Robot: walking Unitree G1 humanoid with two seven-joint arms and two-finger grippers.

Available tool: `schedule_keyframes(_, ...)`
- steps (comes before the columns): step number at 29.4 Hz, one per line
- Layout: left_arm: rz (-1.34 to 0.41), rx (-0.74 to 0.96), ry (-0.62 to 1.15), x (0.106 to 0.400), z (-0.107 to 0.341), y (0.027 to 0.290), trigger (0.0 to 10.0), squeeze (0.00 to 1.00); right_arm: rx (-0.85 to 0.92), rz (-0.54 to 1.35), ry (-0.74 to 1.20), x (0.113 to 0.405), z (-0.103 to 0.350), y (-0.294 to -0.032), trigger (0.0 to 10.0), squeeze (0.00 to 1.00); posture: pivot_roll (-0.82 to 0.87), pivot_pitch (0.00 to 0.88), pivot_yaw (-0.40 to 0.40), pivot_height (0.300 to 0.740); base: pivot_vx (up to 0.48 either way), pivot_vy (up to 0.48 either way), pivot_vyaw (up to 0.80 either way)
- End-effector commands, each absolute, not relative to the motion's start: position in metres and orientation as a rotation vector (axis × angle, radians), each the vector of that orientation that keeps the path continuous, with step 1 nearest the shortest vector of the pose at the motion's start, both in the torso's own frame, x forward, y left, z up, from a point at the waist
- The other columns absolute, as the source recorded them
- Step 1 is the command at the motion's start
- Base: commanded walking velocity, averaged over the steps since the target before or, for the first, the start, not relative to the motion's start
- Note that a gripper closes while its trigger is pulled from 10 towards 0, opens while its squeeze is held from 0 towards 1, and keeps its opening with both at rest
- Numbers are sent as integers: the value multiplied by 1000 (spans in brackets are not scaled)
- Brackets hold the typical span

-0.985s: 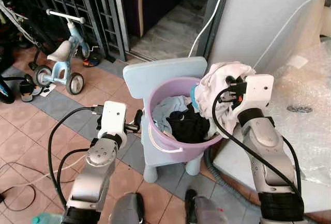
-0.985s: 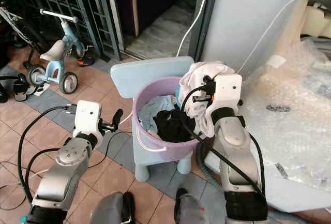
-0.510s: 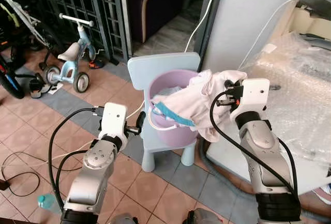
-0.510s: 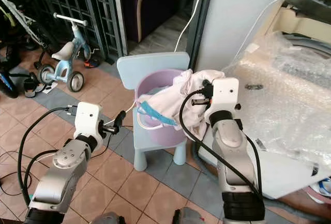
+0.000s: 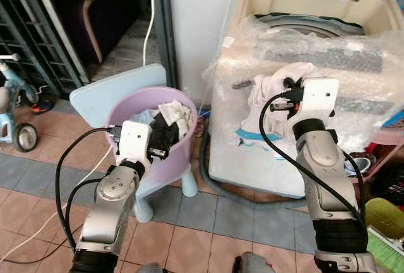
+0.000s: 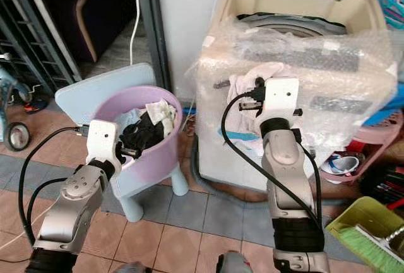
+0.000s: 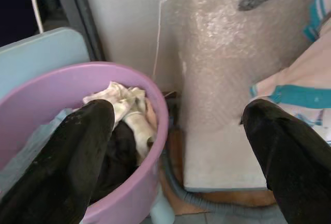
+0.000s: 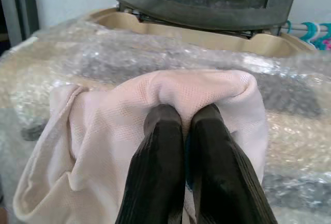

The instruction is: Clothes washing

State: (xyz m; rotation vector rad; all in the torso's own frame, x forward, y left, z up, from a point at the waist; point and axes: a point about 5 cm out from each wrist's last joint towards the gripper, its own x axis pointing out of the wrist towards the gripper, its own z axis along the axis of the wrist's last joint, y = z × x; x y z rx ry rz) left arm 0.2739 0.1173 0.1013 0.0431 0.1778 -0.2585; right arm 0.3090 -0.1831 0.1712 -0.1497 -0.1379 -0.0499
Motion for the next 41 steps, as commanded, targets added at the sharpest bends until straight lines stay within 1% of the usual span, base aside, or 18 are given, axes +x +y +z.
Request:
schedule_keyframes(1,-246,61,194,271,97,123,10000,0,-146,-43,-189,311,181,-178,10000,0,-49,37,46,740,0,-274,-800)
schedule_keyframes(6,-237,60,207,268,94,124,10000,0,-129,-18,-198,314,182,-173,10000,0,-47,39,45,740,0,-160,-771)
schedule_keyframes(15,-201,18,184,268,97,127,10000,0,-168,91,-235,310,182,-158,10000,0,-50,41,44,740,0,0,0)
schedule_keyframes(17,-195,-1,187,268,97,128,10000,0,-192,101,-258,310,186,-157,10000,0,-50,41,44,740,0,0,0)
schedule_keyframes(18,-143,35,197,269,96,135,10000,0,-211,113,-338,313,209,-158,10000,0,-46,42,47,740,0,0,0)
schedule_keyframes(19,-143,35,197,269,96,135,10000,0,-211,113,-338,313,209,-158,10000,0,-46,42,47,740,0,0,0)
schedule_keyframes(20,-115,59,205,269,94,139,10000,0,-243,135,-376,315,219,-157,10000,0,-47,42,47,740,0,0,0)
schedule_keyframes(23,-68,21,253,268,85,148,10000,0,-269,202,-422,325,239,-156,10000,0,-57,43,49,740,266,0,0)
schedule_keyframes(28,-41,1,261,268,84,150,10000,0,-281,229,-451,337,250,-158,10000,0,-47,45,45,740,281,0,0)
schedule_keyframes(31,-38,1,263,267,83,150,10000,0,-299,273,-497,342,260,-152,10000,0,-41,46,45,740,285,0,0)
schedule_keyframes(34,-40,-1,268,265,82,149,10000,0,-281,268,-512,345,265,-146,10000,0,-40,45,46,740,285,0,0)
schedule_keyframes(41,-45,-8,265,267,83,146,10000,0,-245,306,-530,346,265,-133,10000,0,-42,47,48,740,298,0,0)
